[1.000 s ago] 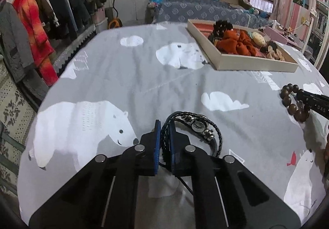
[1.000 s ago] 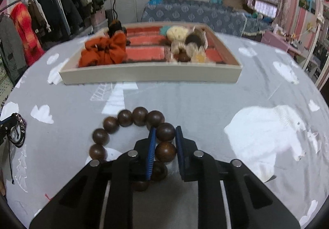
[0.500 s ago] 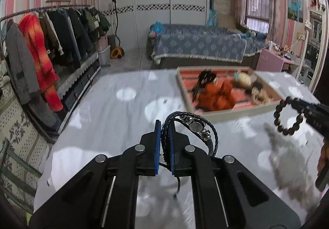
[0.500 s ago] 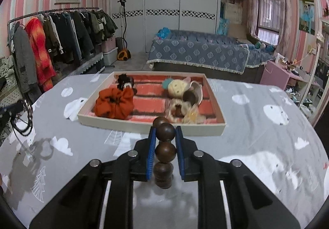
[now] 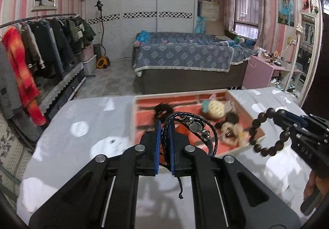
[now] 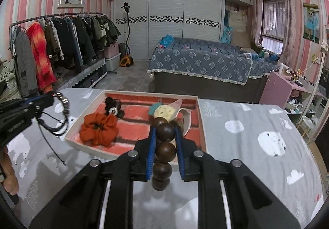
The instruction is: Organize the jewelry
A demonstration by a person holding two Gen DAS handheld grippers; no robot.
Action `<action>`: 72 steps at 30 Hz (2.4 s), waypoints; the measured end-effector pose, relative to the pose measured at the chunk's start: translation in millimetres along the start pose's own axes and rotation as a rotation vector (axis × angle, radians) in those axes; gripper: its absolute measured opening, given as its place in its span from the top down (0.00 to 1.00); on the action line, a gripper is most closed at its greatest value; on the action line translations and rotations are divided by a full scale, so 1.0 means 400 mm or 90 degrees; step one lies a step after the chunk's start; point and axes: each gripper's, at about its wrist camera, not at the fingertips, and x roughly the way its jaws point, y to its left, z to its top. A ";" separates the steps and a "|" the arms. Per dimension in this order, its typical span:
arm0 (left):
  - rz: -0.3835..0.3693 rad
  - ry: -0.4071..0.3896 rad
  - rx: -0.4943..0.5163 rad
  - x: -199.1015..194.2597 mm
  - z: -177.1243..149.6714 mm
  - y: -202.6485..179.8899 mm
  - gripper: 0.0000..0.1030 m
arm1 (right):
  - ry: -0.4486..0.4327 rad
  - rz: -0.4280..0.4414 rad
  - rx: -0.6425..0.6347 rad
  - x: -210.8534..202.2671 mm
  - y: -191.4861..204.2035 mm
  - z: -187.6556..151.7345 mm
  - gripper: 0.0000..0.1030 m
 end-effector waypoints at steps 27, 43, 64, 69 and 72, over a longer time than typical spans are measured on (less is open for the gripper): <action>0.029 0.085 -0.039 0.354 -0.030 0.025 0.94 | 0.041 -0.008 0.031 0.275 -0.071 -0.008 0.81; 0.056 0.109 -0.022 0.385 -0.063 0.027 0.92 | 0.097 -0.017 0.054 0.347 -0.100 -0.054 0.81; 0.061 0.051 -0.030 0.274 -0.043 0.004 0.22 | 0.025 -0.005 0.064 0.258 -0.101 -0.031 0.22; 0.066 0.002 -0.011 0.161 -0.034 -0.021 0.05 | -0.015 -0.012 0.067 0.158 -0.104 -0.020 0.12; 0.059 -0.029 -0.011 0.074 -0.034 -0.027 0.05 | -0.036 -0.018 0.067 0.089 -0.101 -0.019 0.09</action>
